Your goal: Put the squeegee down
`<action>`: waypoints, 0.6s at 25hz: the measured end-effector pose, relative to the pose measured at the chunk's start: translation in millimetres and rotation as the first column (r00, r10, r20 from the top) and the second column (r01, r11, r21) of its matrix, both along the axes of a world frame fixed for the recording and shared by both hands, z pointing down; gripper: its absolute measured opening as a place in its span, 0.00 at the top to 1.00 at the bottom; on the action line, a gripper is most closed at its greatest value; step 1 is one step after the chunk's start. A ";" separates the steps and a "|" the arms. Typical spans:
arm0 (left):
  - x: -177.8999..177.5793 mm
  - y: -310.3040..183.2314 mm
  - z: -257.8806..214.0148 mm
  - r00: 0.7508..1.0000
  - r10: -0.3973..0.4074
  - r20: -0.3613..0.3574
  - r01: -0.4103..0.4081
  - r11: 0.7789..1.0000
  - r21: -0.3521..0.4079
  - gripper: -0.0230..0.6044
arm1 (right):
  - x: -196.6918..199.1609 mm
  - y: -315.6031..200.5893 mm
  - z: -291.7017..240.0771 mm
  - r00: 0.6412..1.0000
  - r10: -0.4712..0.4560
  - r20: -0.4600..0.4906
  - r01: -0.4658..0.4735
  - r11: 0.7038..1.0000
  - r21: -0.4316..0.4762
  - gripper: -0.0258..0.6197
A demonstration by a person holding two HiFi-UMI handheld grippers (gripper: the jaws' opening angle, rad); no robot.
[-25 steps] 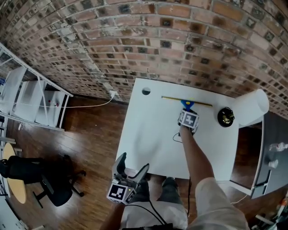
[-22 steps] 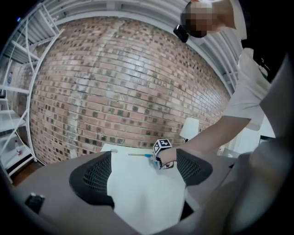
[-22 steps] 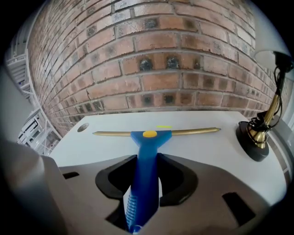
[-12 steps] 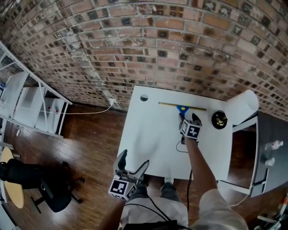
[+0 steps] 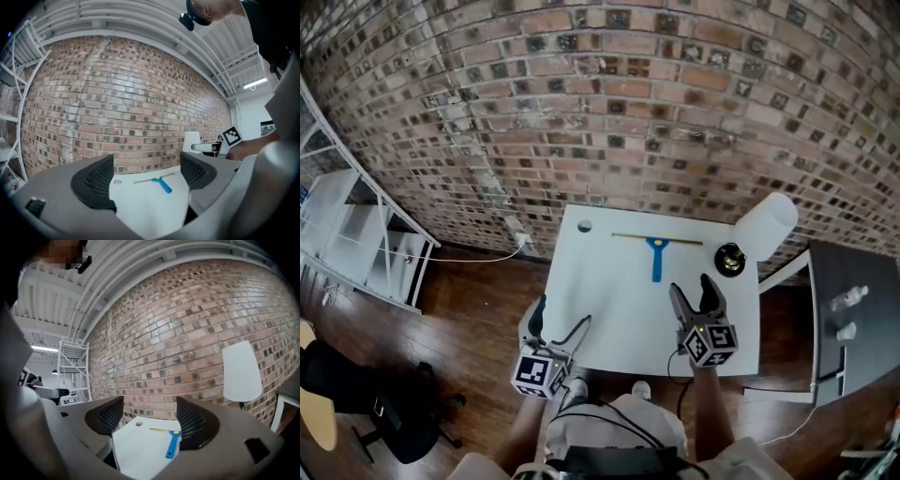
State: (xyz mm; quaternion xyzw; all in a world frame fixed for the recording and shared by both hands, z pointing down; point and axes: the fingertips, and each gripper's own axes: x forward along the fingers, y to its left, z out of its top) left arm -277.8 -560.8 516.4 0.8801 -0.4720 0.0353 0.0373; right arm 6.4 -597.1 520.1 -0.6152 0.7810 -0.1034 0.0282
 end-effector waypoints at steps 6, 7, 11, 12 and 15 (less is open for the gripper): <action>-0.2 7.1 -21.5 1.000 -0.004 -0.027 0.005 0.999 0.048 0.29 | -15.1 59.6 -27.0 0.998 -0.027 -0.052 0.034 0.989 0.141 0.37; 1.6 9.4 -23.0 1.000 -0.001 -0.031 0.002 0.999 0.052 0.29 | -17.8 66.0 -26.8 0.997 -0.032 -0.069 0.042 0.988 0.147 0.37; 11.2 15.7 -24.4 0.999 0.015 -0.044 -0.012 0.998 0.065 0.29 | -25.2 81.5 -36.4 0.997 -0.049 -0.066 0.060 0.981 0.186 0.37; 13.2 16.5 -24.9 0.999 0.019 -0.046 -0.016 0.998 0.068 0.29 | -26.4 83.3 -40.2 0.997 -0.051 -0.058 0.061 0.979 0.196 0.37; 16.8 18.8 -26.1 0.998 0.035 -0.045 -0.031 0.997 0.074 0.29 | -34.4 86.3 -46.3 0.995 -0.069 -0.070 0.082 0.974 0.212 0.37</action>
